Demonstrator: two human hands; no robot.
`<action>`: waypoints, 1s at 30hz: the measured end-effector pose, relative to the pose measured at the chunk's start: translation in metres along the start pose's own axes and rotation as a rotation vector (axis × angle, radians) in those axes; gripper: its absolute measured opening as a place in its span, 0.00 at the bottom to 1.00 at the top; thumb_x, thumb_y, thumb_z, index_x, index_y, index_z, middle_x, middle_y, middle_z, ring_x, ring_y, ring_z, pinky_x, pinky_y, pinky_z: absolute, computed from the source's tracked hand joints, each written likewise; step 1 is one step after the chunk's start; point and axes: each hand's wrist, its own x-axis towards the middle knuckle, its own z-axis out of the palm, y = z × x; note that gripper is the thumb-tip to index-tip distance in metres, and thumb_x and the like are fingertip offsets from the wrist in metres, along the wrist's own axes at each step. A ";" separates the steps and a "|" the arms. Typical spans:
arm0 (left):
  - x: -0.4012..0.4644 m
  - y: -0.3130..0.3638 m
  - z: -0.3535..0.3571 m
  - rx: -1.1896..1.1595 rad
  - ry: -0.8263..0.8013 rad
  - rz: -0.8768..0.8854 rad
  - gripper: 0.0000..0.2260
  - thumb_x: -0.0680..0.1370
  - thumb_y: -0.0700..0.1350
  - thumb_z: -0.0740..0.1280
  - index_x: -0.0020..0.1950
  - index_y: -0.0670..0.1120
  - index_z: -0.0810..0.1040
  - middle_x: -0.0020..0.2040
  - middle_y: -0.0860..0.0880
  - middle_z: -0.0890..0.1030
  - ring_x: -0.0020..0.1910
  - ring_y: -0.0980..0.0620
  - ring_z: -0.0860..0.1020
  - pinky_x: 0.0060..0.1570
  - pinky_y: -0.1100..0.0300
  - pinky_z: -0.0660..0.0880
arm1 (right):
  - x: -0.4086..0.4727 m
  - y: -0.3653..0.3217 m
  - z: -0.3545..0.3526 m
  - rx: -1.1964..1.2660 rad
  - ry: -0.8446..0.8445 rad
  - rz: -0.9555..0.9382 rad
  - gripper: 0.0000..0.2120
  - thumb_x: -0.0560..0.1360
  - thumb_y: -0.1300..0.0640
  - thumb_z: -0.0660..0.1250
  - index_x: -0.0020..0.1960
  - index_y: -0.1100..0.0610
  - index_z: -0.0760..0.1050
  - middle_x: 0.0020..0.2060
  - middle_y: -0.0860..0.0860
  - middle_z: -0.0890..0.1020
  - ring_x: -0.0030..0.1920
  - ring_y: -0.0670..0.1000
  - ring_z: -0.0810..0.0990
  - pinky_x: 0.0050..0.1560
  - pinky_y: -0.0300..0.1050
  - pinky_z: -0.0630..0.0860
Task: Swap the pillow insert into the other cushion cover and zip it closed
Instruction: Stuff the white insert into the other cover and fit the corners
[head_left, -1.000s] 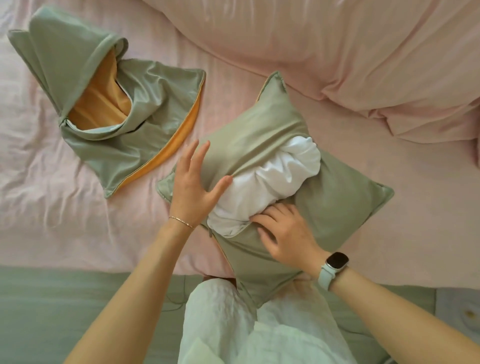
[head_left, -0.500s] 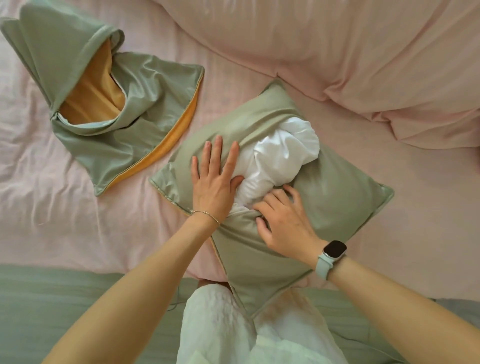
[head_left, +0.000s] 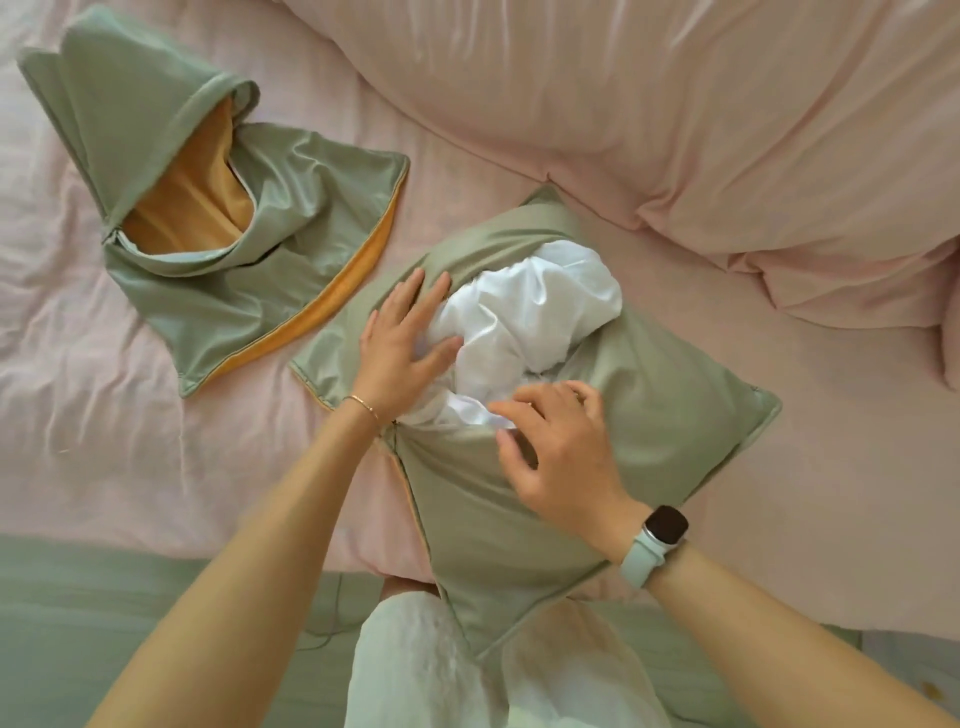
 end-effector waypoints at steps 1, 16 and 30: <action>-0.009 0.000 -0.008 -0.178 0.002 -0.011 0.26 0.73 0.59 0.62 0.70 0.57 0.64 0.72 0.54 0.62 0.73 0.53 0.58 0.72 0.50 0.56 | 0.007 -0.005 0.000 0.009 0.049 -0.035 0.09 0.72 0.58 0.63 0.46 0.57 0.81 0.41 0.51 0.79 0.44 0.51 0.75 0.54 0.48 0.65; -0.046 0.009 0.007 -0.018 0.449 -0.091 0.14 0.69 0.54 0.66 0.47 0.46 0.81 0.39 0.49 0.77 0.36 0.56 0.74 0.37 0.62 0.73 | 0.053 0.017 0.020 -0.121 -0.098 -0.282 0.13 0.73 0.61 0.61 0.55 0.61 0.78 0.49 0.58 0.79 0.54 0.58 0.74 0.51 0.52 0.72; -0.024 -0.010 -0.030 0.005 0.039 -0.303 0.08 0.71 0.42 0.71 0.50 0.47 0.79 0.36 0.54 0.77 0.39 0.50 0.78 0.48 0.55 0.75 | 0.063 0.006 0.049 -0.368 -0.685 -0.220 0.30 0.68 0.44 0.53 0.63 0.60 0.75 0.58 0.56 0.79 0.62 0.56 0.75 0.68 0.51 0.56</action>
